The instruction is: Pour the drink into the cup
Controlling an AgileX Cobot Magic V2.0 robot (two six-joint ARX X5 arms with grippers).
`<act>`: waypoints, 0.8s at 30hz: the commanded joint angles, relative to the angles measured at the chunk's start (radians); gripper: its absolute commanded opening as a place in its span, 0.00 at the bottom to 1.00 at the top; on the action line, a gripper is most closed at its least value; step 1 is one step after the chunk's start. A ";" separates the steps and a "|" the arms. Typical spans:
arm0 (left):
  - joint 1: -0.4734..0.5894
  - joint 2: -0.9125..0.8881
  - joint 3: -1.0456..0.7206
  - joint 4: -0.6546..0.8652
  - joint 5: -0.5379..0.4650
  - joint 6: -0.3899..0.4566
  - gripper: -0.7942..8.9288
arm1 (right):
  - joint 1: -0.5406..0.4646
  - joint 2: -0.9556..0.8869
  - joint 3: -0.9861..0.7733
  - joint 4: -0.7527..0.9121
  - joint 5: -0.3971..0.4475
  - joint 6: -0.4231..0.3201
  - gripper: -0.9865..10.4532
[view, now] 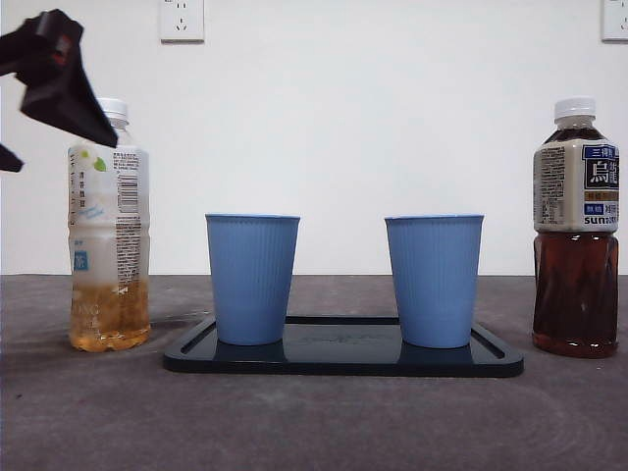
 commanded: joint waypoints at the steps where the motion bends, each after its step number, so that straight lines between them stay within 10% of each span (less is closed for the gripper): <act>1: -0.004 0.066 -0.002 0.049 -0.001 0.010 0.63 | 0.006 0.005 0.013 0.006 -0.003 0.012 0.49; 24: -0.003 0.505 -0.002 0.548 -0.001 0.034 0.62 | 0.006 0.004 0.013 0.005 -0.023 0.015 0.49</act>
